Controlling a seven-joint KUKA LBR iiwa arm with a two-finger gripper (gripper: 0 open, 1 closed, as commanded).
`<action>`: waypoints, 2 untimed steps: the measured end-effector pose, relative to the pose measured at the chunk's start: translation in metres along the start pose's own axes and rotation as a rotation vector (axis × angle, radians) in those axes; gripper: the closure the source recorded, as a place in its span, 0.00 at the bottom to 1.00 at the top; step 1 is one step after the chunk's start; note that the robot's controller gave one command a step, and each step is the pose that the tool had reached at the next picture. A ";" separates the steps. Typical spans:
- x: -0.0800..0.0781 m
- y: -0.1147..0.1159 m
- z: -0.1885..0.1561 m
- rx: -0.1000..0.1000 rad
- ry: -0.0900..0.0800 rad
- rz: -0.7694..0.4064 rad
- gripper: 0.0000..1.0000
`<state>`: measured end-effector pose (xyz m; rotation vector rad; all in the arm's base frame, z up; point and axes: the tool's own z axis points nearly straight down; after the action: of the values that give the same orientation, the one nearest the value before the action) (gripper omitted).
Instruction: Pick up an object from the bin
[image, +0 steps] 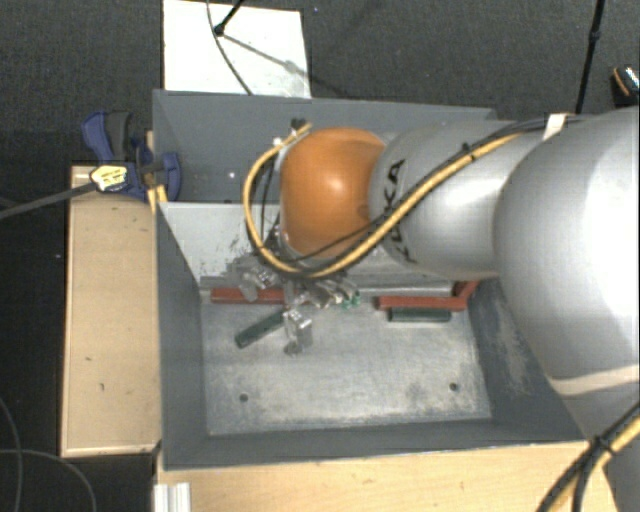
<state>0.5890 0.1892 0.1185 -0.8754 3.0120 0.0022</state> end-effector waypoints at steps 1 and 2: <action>0.021 -0.010 0.051 -0.001 0.007 0.071 0.00; 0.019 -0.010 0.048 0.000 0.002 0.070 1.00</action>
Offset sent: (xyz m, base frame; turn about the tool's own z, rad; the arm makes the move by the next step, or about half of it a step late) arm -0.0115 -0.0191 -0.0485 0.0708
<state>0.5782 0.1704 0.0705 -0.7697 3.0432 0.0015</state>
